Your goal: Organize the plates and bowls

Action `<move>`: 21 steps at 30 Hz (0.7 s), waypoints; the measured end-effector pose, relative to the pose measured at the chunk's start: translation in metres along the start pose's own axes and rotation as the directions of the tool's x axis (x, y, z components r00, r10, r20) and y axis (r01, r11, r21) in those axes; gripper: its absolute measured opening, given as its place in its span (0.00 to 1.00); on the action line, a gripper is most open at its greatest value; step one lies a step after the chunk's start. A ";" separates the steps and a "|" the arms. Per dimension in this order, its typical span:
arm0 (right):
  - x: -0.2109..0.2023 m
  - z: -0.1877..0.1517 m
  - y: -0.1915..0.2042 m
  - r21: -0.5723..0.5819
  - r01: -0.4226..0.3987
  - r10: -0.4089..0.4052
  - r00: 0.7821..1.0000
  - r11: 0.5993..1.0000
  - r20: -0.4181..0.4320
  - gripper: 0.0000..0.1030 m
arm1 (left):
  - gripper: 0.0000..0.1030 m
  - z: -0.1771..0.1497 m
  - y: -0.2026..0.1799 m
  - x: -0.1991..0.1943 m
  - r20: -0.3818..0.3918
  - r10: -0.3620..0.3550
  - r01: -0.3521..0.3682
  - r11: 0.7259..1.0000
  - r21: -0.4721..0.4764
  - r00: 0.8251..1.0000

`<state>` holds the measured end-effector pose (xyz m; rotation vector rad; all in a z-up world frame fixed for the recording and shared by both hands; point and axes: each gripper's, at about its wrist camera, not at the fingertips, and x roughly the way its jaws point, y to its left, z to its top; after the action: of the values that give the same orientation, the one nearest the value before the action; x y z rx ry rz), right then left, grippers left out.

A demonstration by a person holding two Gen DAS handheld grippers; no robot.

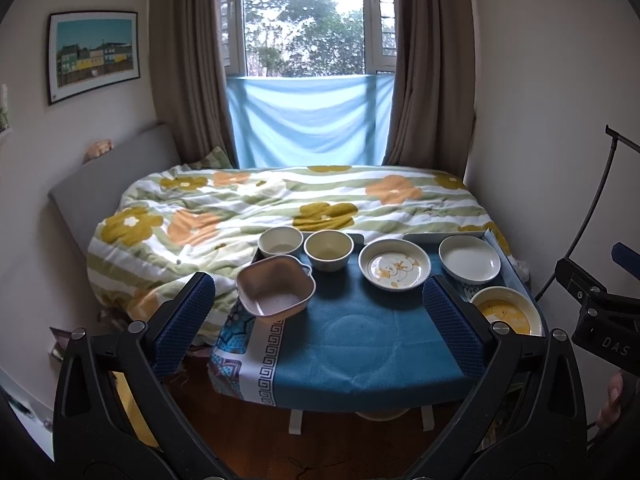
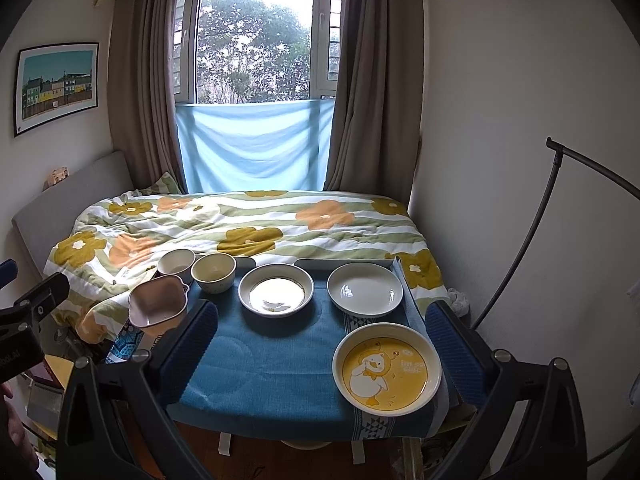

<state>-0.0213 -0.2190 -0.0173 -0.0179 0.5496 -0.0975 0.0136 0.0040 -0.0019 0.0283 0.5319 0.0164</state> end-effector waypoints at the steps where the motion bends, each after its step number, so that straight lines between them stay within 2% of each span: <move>1: 0.001 -0.001 0.002 0.001 0.000 0.000 1.000 1.000 0.000 1.00 | 1.00 0.000 0.000 0.001 -0.001 0.001 -0.001 1.000 -0.001 1.000; 21: 0.003 -0.002 0.002 -0.001 0.000 0.000 1.000 1.000 -0.001 1.00 | 1.00 -0.003 -0.001 -0.001 0.006 0.004 -0.004 1.000 0.010 1.000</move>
<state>-0.0198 -0.2177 -0.0202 -0.0185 0.5507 -0.0969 0.0109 0.0025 -0.0043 0.0391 0.5256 0.0171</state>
